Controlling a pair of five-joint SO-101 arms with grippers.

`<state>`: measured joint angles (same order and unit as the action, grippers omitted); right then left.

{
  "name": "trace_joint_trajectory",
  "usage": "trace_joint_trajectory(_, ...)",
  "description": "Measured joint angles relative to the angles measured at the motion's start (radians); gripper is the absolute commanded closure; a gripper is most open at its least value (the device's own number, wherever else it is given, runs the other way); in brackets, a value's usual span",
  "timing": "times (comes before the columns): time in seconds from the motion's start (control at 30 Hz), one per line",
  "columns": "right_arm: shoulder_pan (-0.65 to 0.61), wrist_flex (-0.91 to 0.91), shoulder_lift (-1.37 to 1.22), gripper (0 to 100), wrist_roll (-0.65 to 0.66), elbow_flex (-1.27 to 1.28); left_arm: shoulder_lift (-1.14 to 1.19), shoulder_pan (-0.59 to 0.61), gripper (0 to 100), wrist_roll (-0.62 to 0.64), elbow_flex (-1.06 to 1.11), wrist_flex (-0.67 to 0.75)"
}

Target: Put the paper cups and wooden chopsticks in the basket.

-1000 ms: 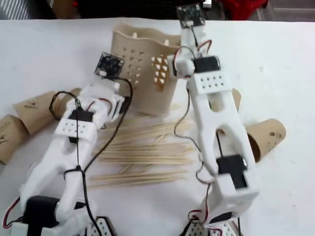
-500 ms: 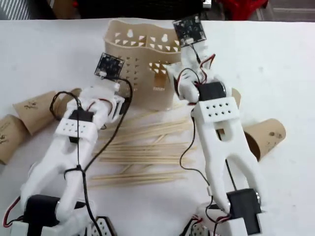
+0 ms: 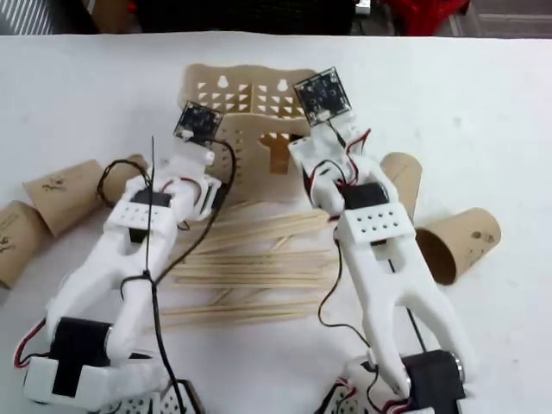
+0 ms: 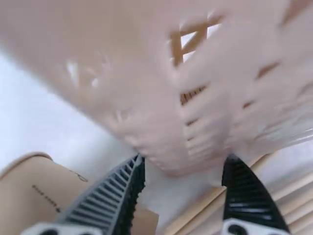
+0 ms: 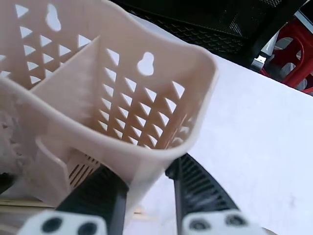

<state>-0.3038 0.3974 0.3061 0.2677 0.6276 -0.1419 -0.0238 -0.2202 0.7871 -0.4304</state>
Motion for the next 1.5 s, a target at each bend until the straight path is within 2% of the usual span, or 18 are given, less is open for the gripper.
trace_joint_trajectory(0.1,0.0,0.0,0.015,98.1,0.011,0.029,0.003,-0.002,74,0.0,0.0,0.0)
trace_joint_trajectory(0.17,-0.009,0.0,0.021,97.9,0.063,0.06,0.008,-0.002,74,0.006,0.0,0.0)
trace_joint_trajectory(0.33,-0.023,-0.028,0.023,91.5,0.163,0.077,0.009,0.0,74,0.029,0.0,0.0)
trace_joint_trajectory(0.5,-0.026,-0.031,0.018,96.2,0.183,0.02,0.009,0.002,74,0.037,-0.002,0.002)
trace_joint_trajectory(0.8,-0.026,-0.029,0.014,96.8,0.187,-0.037,0.009,-0.002,74,0.037,-0.02,0.002)
trace_joint_trajectory(1.17,-0.025,-0.11,-0.161,98.1,0.186,-0.086,0.011,0.006,74,0.063,-0.041,0.002)
trace_joint_trajectory(1.5,-0.023,0.146,-0.1,98.1,0.186,-0.109,0.011,0.006,74,0.063,-0.041,0.002)
